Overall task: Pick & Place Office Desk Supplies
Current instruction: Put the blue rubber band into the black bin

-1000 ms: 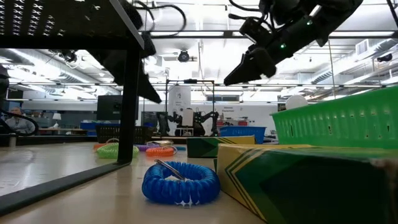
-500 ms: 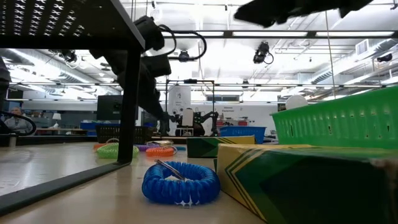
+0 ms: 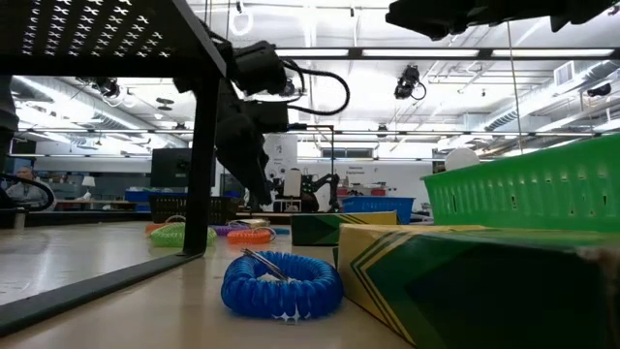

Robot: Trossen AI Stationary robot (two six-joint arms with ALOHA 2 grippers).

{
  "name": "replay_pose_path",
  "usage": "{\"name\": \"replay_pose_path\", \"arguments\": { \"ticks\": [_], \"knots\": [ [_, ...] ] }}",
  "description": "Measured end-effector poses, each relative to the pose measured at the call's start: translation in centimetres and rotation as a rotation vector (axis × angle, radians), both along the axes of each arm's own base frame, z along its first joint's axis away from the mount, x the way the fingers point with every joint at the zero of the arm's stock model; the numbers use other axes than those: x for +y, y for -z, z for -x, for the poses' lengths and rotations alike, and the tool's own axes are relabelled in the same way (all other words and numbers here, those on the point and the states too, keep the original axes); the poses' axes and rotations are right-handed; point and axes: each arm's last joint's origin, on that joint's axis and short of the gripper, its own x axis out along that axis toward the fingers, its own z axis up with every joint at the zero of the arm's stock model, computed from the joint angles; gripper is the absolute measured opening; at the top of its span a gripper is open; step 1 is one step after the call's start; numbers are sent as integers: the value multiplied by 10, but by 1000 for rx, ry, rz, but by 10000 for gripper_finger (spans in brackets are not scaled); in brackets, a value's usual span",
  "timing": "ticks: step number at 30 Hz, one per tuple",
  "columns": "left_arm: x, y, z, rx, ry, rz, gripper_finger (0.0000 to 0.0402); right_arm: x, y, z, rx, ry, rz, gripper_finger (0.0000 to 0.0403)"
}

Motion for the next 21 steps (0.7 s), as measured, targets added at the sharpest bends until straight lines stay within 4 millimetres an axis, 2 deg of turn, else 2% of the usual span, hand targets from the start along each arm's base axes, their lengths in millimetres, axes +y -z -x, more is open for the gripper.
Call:
{"name": "replay_pose_path", "arguments": {
  "ticks": [13,21],
  "knots": [
    [8,21,-32,146,33,-9,231,0,1,0,11,13,5,192],
    [10,25,-38,160,62,-28,230,0,1,0,13,12,5,192]
  ]
}}
